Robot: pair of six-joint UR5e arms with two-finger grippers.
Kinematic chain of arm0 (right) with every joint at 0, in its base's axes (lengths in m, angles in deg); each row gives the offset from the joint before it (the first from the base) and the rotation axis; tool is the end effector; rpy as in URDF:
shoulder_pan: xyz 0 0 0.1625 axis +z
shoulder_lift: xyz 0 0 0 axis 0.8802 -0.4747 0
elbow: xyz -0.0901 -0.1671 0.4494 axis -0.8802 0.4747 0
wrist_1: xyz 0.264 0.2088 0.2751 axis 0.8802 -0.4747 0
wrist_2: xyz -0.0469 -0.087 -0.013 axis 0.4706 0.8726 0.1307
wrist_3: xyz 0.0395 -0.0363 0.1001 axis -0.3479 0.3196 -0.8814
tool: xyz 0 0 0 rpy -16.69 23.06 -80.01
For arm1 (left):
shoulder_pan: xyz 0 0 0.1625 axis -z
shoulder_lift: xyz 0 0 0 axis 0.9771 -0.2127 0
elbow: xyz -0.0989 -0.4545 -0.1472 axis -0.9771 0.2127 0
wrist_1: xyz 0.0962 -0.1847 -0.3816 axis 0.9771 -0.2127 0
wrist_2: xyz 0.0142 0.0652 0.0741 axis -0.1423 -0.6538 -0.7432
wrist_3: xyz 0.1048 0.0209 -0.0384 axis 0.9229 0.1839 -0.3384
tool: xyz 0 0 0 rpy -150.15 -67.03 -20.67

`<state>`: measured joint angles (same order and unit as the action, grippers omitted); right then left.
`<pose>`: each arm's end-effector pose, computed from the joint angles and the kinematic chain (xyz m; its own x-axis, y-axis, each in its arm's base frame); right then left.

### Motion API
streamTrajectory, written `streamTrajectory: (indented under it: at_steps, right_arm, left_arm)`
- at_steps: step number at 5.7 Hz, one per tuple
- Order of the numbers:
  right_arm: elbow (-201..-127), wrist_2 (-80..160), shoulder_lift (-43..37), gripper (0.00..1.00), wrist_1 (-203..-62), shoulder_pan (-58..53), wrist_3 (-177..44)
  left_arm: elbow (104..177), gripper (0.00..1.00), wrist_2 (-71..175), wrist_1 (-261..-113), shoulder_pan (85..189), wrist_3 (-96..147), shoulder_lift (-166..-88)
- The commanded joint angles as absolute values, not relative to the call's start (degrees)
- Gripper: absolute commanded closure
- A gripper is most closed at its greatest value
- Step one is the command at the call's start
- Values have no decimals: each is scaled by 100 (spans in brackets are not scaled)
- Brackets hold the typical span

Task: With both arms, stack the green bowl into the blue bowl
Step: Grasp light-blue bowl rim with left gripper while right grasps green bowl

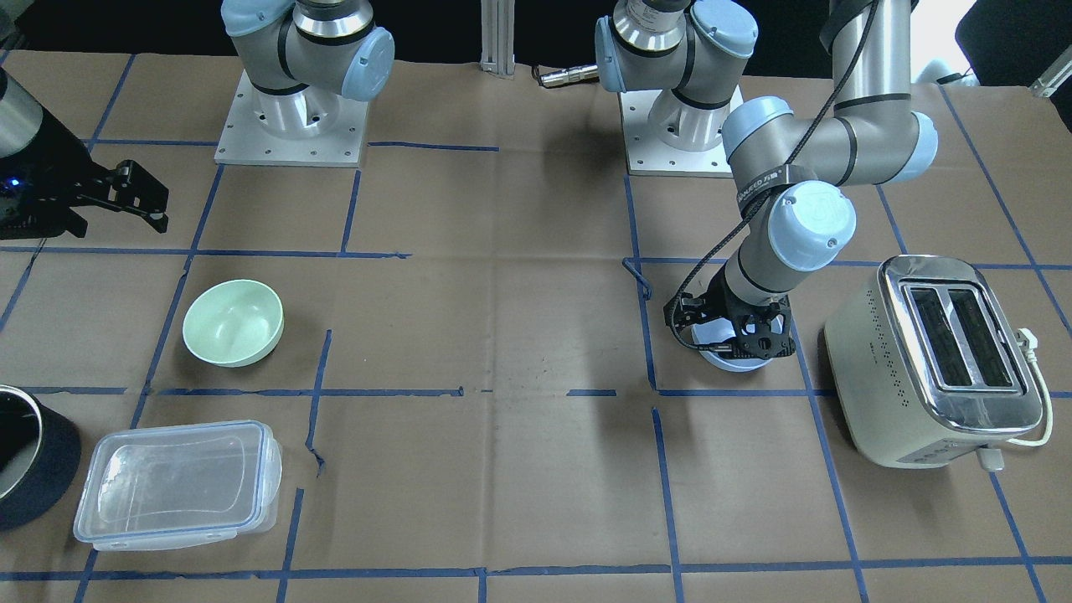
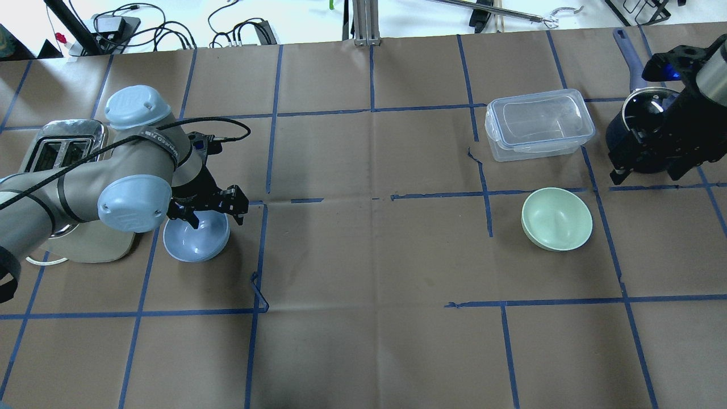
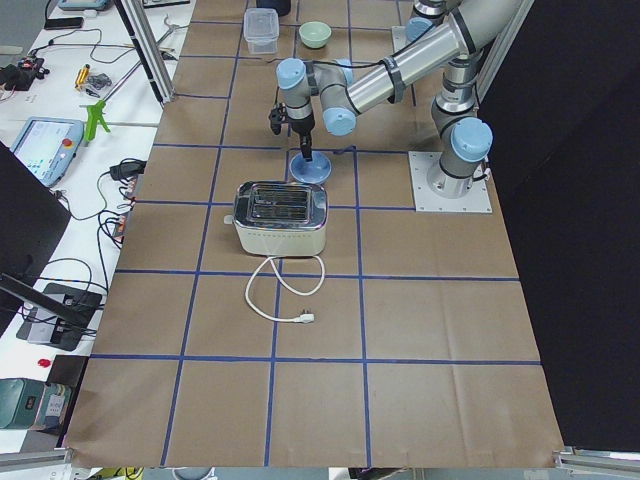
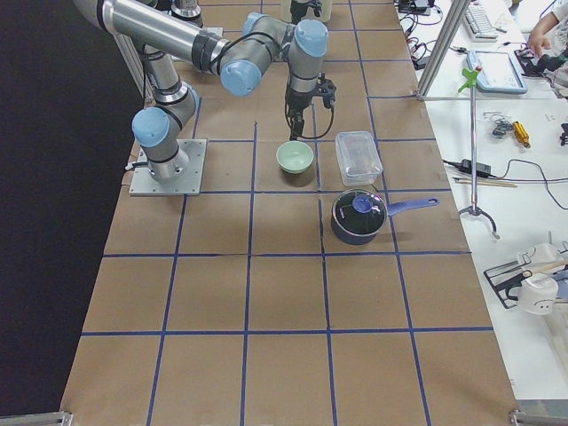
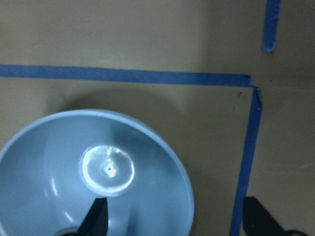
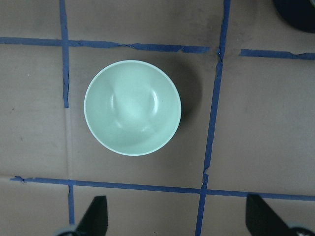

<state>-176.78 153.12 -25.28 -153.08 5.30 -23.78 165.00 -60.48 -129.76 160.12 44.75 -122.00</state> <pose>-0.0620 -0.4845 0.4324 -0.9977 -0.0551 -0.0399 -0.0586 0.9937 0.0955 -0.0615 -0.5339 0.2430 -0.9986 -0.0527 -0.0030 -0.0526 0.9868 0.1530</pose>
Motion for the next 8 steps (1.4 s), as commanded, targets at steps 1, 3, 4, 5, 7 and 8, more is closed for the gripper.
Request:
streamTrajectory:
  at_steps: [1, 3, 4, 5, 7, 8]
  right_arm:
    - [-18649, 15301, -2161, 0, -16895, 408, -2439]
    - [-18882, 15292, -1388, 0, -17563, 417, -2895]
    - [-18996, 15301, -1193, 0, -17799, 426, -2940]
    - [-19093, 15310, -1113, 0, -17810, 426, -2941]
    - [-19059, 15301, -1130, 70, -17845, 426, -2950]
    - [-19050, 15292, -1139, 92, -17871, 426, -2967]
  left_arm:
    - [16483, 6, -6058, -12771, 16042, 4412, -12452]
    - [16483, 57, -6120, -12929, 16086, 4281, -12312]
    - [16483, 80, -6120, -12981, 16104, 4272, -12294]
    - [16483, 95, -6111, -13017, 16113, 4263, -12285]
    - [16387, 99, -6050, -13139, 16209, 4106, -11970]
    - [15977, 99, -5997, -13262, 16714, 3652, -11960]
